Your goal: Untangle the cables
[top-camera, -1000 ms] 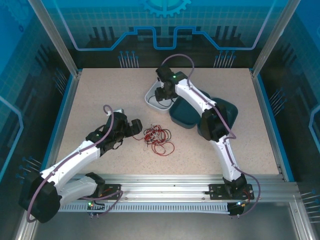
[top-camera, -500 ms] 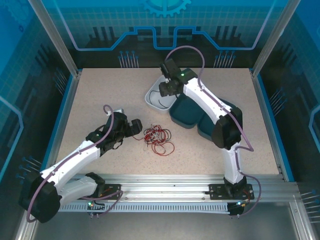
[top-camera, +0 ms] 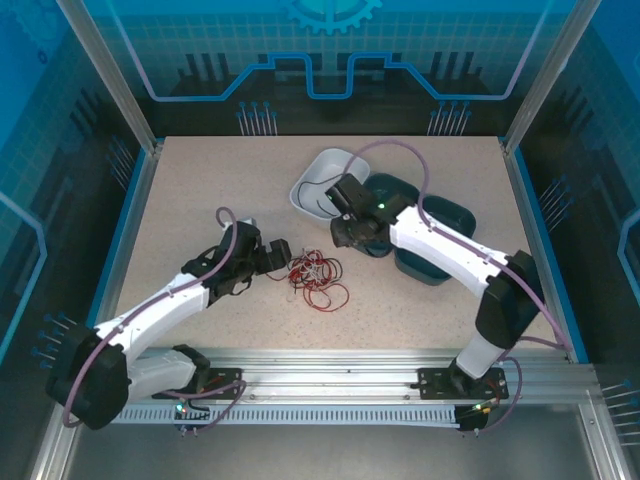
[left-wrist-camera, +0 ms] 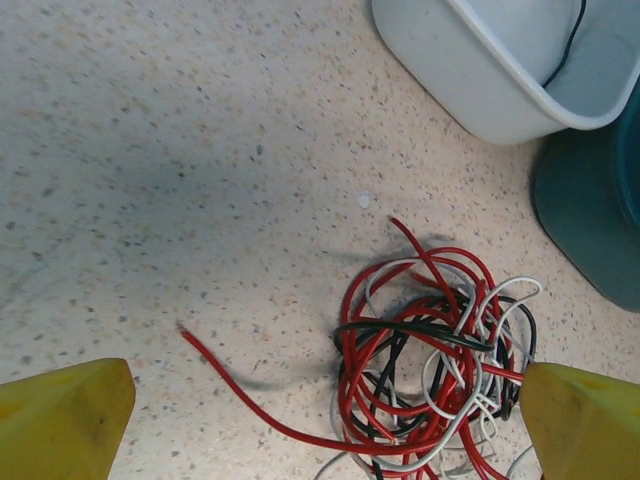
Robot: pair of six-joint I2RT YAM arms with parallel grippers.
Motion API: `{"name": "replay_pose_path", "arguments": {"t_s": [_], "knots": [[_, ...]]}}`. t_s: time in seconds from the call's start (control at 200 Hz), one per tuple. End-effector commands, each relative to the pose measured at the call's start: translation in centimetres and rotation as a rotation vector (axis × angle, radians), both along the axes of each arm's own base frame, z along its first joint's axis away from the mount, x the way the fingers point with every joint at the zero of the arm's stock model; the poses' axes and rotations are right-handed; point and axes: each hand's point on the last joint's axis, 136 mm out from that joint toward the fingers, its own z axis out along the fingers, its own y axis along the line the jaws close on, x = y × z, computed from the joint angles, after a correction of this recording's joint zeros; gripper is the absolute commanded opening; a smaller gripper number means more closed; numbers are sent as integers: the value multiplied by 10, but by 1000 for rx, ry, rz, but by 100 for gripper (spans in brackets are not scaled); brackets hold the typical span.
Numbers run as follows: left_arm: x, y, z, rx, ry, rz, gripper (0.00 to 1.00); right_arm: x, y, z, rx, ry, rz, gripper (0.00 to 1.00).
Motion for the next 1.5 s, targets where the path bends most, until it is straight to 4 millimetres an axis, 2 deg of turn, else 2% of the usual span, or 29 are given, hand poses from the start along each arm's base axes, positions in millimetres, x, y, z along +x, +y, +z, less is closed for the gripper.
{"name": "replay_pose_path", "arguments": {"t_s": [0.0,0.08,0.275,0.57,0.67,0.795,0.886,1.096,1.256,1.496], "knots": [[11,-21,11,-75,-21,-62,99,-11,9,-13,106,33,-29,36],[14,-32,9,-108,-6,-97,99,-20,11,-30,105,63,-22,35],[17,-54,-6,-152,49,-162,87,-30,14,-69,88,136,-24,27],[23,-72,-37,-153,129,-193,66,-27,15,-100,46,179,-51,26],[20,-68,-49,-126,163,-182,65,-26,16,-108,38,186,-51,27],[16,-49,-59,-27,191,-142,56,-24,18,-115,24,197,-45,27],[13,-41,-63,2,198,-129,54,-22,18,-121,1,204,-36,27],[13,-38,-64,5,199,-123,51,-14,22,-126,-31,204,-23,28],[15,-38,-61,4,191,-128,51,-3,25,-124,-38,182,-20,29],[13,-35,-61,15,189,-123,51,8,29,-133,-57,180,-2,29]]}}
